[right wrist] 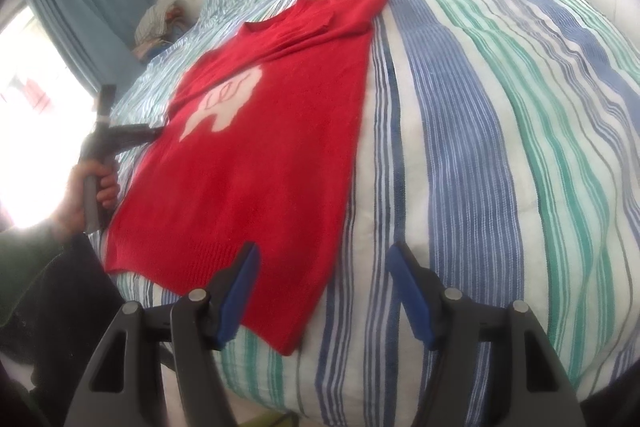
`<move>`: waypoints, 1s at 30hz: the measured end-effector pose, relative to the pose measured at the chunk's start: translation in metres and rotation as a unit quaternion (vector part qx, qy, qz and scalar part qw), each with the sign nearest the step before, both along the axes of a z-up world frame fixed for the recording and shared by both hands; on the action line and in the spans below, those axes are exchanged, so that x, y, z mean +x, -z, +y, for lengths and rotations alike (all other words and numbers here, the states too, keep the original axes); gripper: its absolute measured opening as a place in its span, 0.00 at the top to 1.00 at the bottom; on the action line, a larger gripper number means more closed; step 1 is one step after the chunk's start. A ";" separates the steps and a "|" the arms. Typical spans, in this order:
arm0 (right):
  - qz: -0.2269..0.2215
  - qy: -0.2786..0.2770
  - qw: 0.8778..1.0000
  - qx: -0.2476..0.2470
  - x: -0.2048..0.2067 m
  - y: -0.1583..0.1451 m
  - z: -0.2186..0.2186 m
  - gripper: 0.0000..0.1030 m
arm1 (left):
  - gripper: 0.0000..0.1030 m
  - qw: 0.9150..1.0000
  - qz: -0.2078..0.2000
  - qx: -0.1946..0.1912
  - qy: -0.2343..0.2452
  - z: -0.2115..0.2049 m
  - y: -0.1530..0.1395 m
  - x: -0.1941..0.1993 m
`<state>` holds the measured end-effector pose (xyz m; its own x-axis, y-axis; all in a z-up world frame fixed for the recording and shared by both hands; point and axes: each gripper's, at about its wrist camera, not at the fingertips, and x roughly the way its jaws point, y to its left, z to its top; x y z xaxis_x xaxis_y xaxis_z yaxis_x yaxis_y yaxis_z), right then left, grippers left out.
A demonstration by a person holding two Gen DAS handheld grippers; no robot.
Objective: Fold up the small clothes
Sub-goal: 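Lay the sleeve across the sweater body with the left gripper, release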
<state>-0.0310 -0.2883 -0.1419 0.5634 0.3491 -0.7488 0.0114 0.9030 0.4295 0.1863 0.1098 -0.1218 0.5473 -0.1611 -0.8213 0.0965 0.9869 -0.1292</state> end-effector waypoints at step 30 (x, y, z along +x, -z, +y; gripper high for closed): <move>0.005 0.002 1.000 -0.002 0.001 0.000 0.003 0.36 | 0.44 0.997 0.014 0.071 0.007 -0.028 0.030 0.045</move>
